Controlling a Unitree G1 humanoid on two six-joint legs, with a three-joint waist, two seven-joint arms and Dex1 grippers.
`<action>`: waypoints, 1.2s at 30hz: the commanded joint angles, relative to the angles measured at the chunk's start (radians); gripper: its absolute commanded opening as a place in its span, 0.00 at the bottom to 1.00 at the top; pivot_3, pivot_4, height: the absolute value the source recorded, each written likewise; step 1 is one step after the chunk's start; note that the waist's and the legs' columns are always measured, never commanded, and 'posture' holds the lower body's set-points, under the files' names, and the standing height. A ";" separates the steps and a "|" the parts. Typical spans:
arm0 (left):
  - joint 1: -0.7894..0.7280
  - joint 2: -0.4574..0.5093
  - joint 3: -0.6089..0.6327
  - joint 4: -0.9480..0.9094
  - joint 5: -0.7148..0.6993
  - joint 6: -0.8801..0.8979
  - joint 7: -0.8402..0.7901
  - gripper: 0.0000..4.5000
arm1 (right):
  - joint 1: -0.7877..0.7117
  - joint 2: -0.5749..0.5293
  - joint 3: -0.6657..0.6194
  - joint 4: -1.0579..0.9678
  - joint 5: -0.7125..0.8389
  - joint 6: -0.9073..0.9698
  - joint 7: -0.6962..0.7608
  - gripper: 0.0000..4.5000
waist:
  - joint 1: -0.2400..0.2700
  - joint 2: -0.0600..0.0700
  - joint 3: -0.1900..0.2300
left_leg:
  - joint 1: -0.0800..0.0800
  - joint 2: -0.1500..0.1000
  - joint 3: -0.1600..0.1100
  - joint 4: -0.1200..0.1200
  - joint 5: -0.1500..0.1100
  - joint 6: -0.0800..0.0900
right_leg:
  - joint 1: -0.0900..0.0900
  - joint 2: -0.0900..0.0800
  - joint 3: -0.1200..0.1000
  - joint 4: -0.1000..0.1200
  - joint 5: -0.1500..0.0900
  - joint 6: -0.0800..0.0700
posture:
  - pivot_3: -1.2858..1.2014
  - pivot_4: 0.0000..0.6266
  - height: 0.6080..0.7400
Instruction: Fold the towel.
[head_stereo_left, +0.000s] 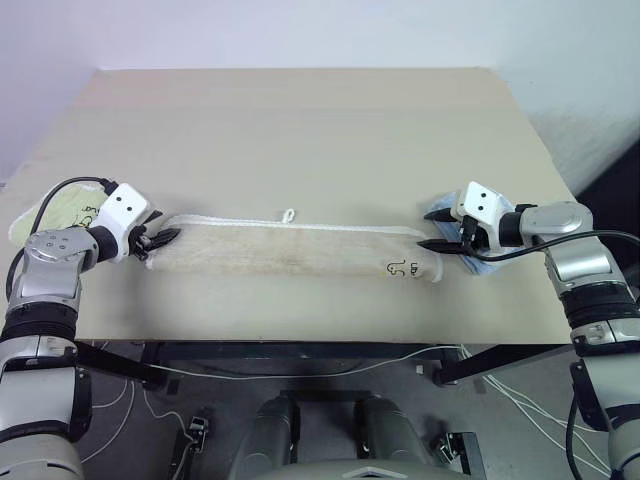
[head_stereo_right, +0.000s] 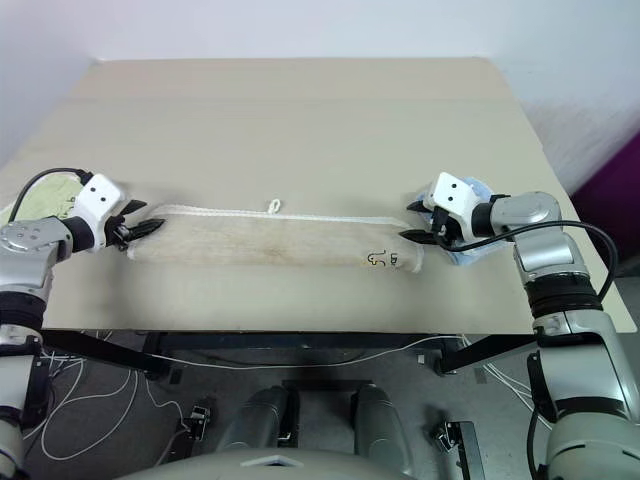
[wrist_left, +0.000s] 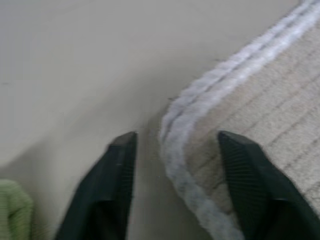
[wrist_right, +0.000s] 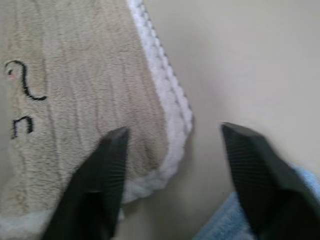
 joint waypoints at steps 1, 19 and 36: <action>-0.034 -0.003 0.093 -0.021 -0.076 0.018 0.040 0.92 | -0.009 -0.035 -0.094 -0.063 0.022 -0.013 -0.079 1.00 | 0.001 0.000 0.000 | 0.000 0.000 0.000 0.000 0.000 0.000 | 0.000 0.000 0.000 0.000 0.000 0.000 | 0.52 0.24 1.00; 0.305 -0.092 0.091 -0.782 -0.359 0.271 -0.136 0.92 | 0.542 0.229 -0.609 -0.930 1.185 1.185 -0.722 1.00 | 0.004 -0.001 -0.001 | 0.000 0.001 -0.003 -0.001 0.000 0.000 | 0.002 -0.003 0.001 -0.001 0.000 0.000 | 0.52 0.24 1.00; 0.347 -0.226 -0.051 -0.918 -0.393 0.370 -0.156 0.92 | 0.689 0.330 -0.414 -0.831 1.799 0.887 -1.558 1.00 | 0.001 -0.001 -0.002 | 0.001 0.002 -0.002 0.000 0.000 0.000 | 0.003 -0.001 0.000 -0.002 0.000 0.000 | 0.52 0.24 1.00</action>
